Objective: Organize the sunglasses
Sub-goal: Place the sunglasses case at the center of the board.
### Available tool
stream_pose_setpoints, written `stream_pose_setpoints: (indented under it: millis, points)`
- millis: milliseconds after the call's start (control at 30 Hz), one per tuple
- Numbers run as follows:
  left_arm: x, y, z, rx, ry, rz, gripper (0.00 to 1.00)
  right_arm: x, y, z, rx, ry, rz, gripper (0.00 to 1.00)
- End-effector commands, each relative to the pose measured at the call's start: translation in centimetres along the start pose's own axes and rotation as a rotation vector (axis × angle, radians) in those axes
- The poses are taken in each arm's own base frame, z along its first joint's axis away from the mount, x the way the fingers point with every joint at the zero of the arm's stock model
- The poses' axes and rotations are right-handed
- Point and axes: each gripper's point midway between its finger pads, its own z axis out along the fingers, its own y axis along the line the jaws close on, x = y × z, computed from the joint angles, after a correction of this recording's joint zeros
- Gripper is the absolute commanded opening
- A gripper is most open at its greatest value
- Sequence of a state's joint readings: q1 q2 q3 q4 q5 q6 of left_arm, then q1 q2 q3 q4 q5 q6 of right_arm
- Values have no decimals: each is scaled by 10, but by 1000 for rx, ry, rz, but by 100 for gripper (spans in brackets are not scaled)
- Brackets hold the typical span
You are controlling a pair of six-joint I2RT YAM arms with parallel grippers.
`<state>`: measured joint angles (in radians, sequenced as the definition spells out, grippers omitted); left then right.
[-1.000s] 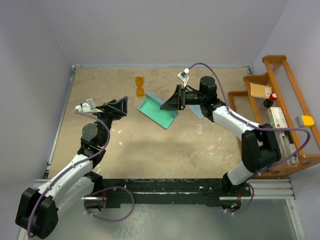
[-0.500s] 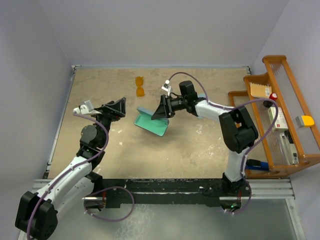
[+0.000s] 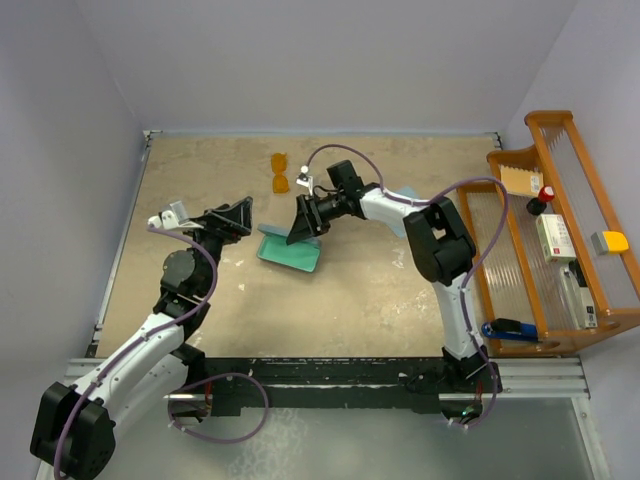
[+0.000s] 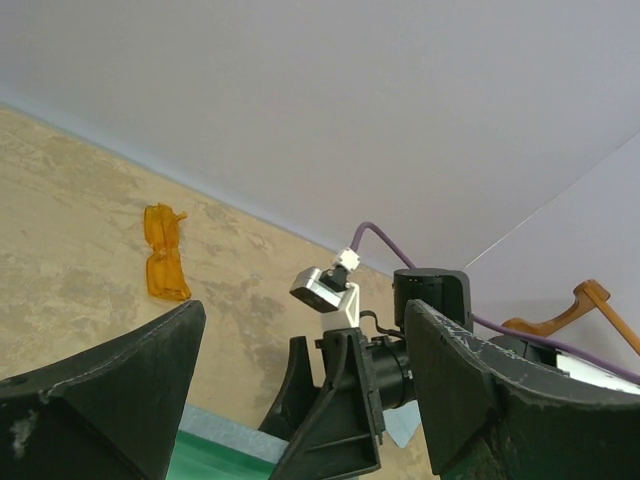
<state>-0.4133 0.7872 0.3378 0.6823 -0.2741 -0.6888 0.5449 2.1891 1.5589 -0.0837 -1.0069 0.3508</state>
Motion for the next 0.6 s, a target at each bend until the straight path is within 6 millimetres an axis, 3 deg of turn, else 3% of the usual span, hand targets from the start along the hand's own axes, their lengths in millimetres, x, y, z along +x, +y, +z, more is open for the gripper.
stream_pose_setpoints:
  millis: [0,267,400,567]
  points:
    - [-7,-3,0,13,-28,-12,78,-3,6,4,-30,30,-37,0]
    - [-4,-3,1,12,-18,-12,78,10,-10,14,-32,59,1,1]
    - [-3,-3,0,15,-15,-10,78,16,-14,16,-32,70,3,25]
    - [-4,-3,0,15,-16,-14,78,15,-14,15,-19,63,-8,41]
